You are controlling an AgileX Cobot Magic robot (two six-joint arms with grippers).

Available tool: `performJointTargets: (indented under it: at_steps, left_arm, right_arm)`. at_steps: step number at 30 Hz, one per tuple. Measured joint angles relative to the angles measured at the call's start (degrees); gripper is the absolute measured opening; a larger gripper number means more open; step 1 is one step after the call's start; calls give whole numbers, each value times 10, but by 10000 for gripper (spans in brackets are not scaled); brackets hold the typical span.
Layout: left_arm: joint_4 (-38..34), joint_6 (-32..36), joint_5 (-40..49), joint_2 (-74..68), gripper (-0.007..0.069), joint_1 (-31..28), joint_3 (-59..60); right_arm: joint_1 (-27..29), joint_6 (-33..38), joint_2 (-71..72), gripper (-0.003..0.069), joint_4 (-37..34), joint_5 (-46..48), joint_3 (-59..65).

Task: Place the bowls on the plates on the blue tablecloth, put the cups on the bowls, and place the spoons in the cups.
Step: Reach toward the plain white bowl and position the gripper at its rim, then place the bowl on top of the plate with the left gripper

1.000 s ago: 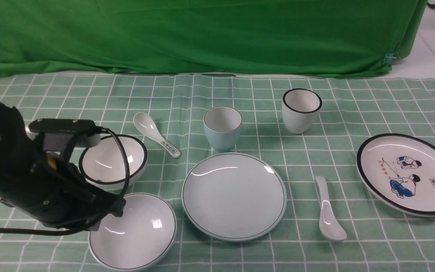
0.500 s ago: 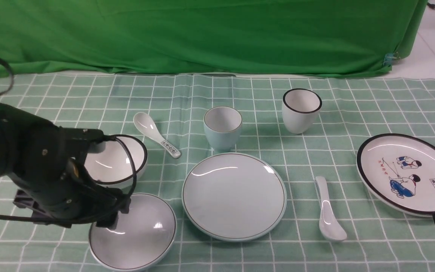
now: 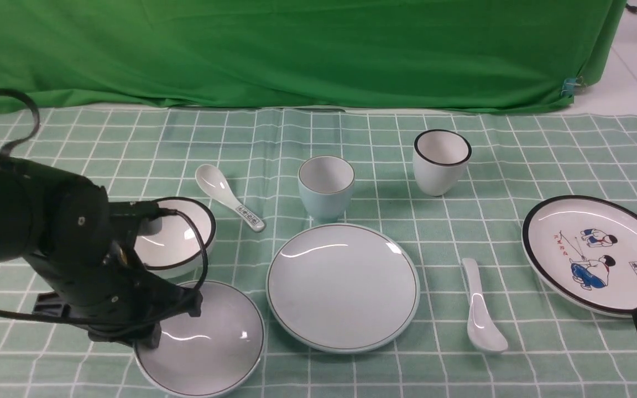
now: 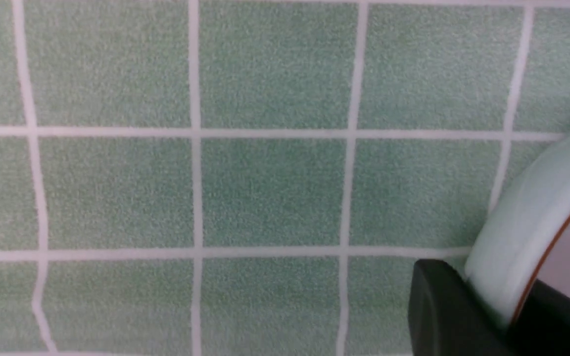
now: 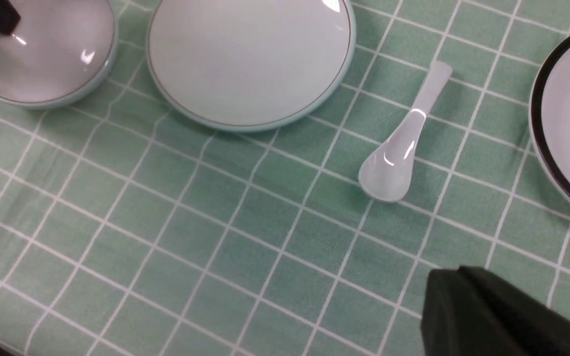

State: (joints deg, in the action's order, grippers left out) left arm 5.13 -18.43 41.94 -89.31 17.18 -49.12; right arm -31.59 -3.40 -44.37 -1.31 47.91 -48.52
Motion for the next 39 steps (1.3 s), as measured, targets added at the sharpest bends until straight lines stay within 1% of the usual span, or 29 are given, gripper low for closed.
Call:
performJointTargets:
  at_steps: [1, 4, 6, 8, 11, 17, 23, 28, 33, 36, 37, 39]
  left_arm:
    - [-7, 10, 20, 24, 31, 0, 1]
    - [-22, 34, 35, 54, 28, 0, 3]
    - [-105, 94, 18, 86, 27, 0, 1]
    - [-151, 113, 9, 89, 27, 1, -11]
    - [-187, 135, -5, 74, 27, 9, -47]
    - [-191, 140, -23, -28, 27, 60, -158]
    - [-195, 141, 1, -144, 27, 69, -252]
    - [-194, 142, 10, -203, 27, 69, -285]
    - [-199, 152, 14, -221, 31, 69, -287]
    - [-203, 154, 14, -222, 57, 69, -288]
    - [-203, 155, 14, -222, 77, 69, -289]
    - [-203, 155, 14, -222, 181, 69, -289]
  right_arm:
    - [0, 1, 0, 27, 0, 0, 0]
    - [0, 0, 0, 31, 0, 0, 0]
    - [0, 1, 0, 34, 0, 0, 0]
    - [0, 0, 0, 34, 0, 0, 0]
    - [0, 0, 0, 36, 0, 0, 0]
    - [0, 0, 0, 42, 0, -1, 0]
    - [0, 0, 0, 49, 0, -2, 0]
    - [0, 0, 0, 53, 0, -2, 0]
    - [0, 3, 0, 55, 0, -2, 0]
    - [0, 4, 0, 56, 0, -4, 0]
    - [0, 5, 0, 56, 0, -5, 0]
    - [0, 5, 0, 58, 0, -10, 0]
